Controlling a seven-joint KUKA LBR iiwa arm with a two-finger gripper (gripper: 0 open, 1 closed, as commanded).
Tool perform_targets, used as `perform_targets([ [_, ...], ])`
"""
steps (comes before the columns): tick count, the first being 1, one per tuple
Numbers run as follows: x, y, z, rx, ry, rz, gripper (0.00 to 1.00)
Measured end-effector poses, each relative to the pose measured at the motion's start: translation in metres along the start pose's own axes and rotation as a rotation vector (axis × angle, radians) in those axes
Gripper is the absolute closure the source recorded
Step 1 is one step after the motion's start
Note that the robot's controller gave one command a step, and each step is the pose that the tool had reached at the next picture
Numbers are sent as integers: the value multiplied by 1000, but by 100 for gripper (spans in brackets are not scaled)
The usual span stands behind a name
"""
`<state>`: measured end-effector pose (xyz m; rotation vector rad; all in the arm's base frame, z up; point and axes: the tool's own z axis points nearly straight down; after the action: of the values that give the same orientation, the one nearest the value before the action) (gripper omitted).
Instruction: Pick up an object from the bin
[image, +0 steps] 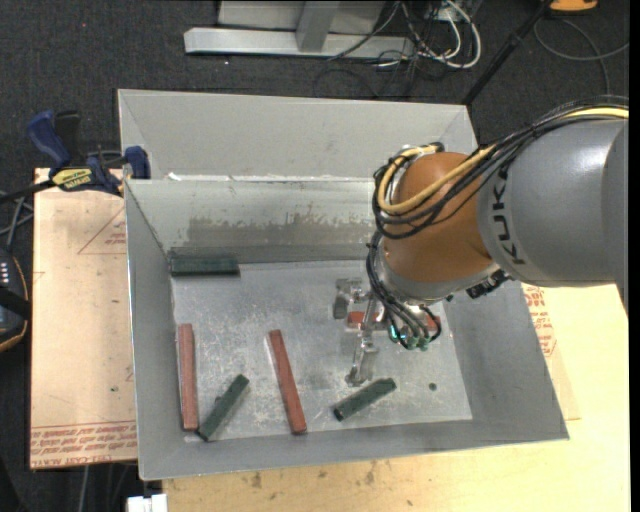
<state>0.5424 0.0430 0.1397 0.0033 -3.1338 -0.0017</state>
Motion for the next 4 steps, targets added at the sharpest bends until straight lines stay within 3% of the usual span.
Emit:
perform_targets([
  [1,-2,0,-4,0,-8,1,0],
  [2,40,-21,19,-1,-11,19,0],
  [3,46,-49,70,0,-9,-54,100],
  [4,46,-49,70,0,-9,-53,100],
])
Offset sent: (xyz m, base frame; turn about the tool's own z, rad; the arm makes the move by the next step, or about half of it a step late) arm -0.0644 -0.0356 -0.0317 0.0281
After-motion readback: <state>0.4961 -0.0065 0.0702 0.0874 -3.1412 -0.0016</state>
